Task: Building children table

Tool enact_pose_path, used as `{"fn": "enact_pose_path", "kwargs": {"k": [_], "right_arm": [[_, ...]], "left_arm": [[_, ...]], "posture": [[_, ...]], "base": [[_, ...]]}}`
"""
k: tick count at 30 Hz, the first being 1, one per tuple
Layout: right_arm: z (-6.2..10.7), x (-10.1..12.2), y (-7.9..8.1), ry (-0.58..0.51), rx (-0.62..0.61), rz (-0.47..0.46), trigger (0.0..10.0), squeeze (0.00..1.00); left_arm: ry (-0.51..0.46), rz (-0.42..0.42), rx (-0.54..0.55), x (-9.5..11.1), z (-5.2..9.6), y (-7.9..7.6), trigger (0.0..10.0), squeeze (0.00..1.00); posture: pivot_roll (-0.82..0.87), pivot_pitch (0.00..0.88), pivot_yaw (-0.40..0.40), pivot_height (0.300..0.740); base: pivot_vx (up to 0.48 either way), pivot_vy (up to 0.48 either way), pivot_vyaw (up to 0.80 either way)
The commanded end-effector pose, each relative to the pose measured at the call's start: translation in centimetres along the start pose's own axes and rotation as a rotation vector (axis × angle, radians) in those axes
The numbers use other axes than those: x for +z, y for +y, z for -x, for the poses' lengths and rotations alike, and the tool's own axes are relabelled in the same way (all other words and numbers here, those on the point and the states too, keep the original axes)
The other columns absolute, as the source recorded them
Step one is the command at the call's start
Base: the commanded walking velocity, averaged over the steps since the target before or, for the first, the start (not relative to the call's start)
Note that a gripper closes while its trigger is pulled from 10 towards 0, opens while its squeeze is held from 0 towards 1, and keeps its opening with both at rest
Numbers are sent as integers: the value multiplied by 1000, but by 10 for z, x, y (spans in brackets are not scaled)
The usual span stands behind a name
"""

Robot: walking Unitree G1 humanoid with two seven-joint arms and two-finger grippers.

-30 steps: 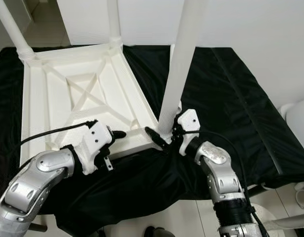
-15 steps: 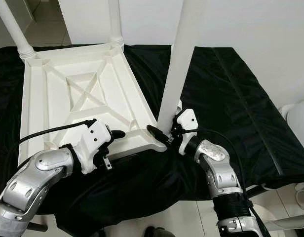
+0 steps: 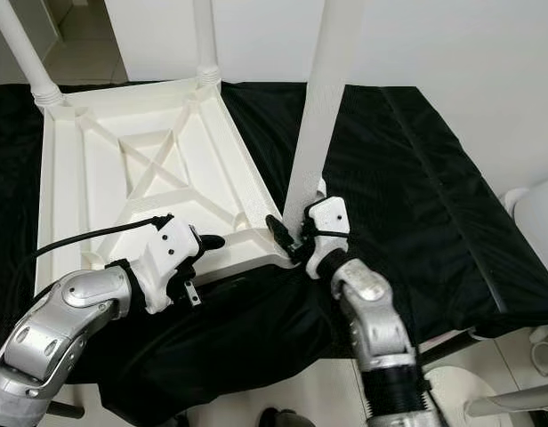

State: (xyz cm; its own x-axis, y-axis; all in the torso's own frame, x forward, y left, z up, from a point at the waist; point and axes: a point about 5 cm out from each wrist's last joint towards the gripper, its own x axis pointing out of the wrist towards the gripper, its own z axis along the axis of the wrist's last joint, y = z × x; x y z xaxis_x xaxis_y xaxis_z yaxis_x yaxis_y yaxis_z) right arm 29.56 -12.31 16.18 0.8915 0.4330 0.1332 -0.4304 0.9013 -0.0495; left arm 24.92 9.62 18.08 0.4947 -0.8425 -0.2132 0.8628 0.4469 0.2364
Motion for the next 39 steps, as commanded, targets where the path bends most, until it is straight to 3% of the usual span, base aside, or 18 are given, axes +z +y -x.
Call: {"fn": "enact_pose_path", "kwargs": {"k": [1,2,3,9,17,18,19,23,28,29,30,31,33,39], "right_arm": [[2,-8,7,48,-85,-26,10000,0],[2,-8,7,48,-85,-26,10000,0],[3,-12,19,50,-158,-46,10000,0],[0,-14,31,56,-329,-89,10000,0],[1,-6,37,28,-381,-93,10000,0],[3,-5,36,15,-381,-97,10000,643],[5,-2,35,-5,-380,-100,10000,1000],[7,3,33,-57,-335,-106,10000,1000],[10,2,29,-44,-256,-97,10000,1000],[11,1,28,-35,-207,-82,10000,812],[11,1,28,-35,-207,-82,10000,812],[12,1,26,-29,-160,-79,10000,0],[13,1,25,-28,-126,-77,10000,0],[12,3,10,-35,125,-23,10000,0]], "left_arm": [[-1,-6,6,0,0,-3,10000,0],[-1,-6,6,0,0,-3,10000,0],[-3,-6,8,0,0,-3,10000,0],[-6,-8,12,0,0,-3,10000,0],[-7,-10,10,-1,-1,-5,10000,0],[-7,-10,9,-1,-1,-5,10000,0],[-7,-11,7,-1,-2,-5,10000,0],[-6,-14,7,-1,-1,-4,10000,0],[-3,-15,6,-1,-1,-4,10000,0],[-2,-15,6,-2,-1,-4,10000,0],[-2,-15,6,-2,-1,-4,10000,0],[-2,-15,5,-2,-1,-4,10000,0],[-2,-15,5,-2,-1,-4,10000,0],[1,-17,0,-2,0,-4,10000,0]], "posture": [[120,125,-57,740],[120,125,-57,740],[120,125,-57,740],[126,114,-66,740],[116,106,-67,740],[116,107,-68,740],[116,105,-67,740],[116,103,-66,740],[113,104,-62,740],[113,104,-62,740],[113,104,-62,740],[111,107,-59,740],[111,107,-57,740],[110,112,-52,740]], "base": [[0,0,0],[0,0,0],[0,0,0],[0,0,0],[0,0,0],[0,0,0],[0,0,0],[0,0,0],[0,0,0],[0,0,0],[0,0,0],[0,0,0],[0,0,0],[0,0,0]]}}
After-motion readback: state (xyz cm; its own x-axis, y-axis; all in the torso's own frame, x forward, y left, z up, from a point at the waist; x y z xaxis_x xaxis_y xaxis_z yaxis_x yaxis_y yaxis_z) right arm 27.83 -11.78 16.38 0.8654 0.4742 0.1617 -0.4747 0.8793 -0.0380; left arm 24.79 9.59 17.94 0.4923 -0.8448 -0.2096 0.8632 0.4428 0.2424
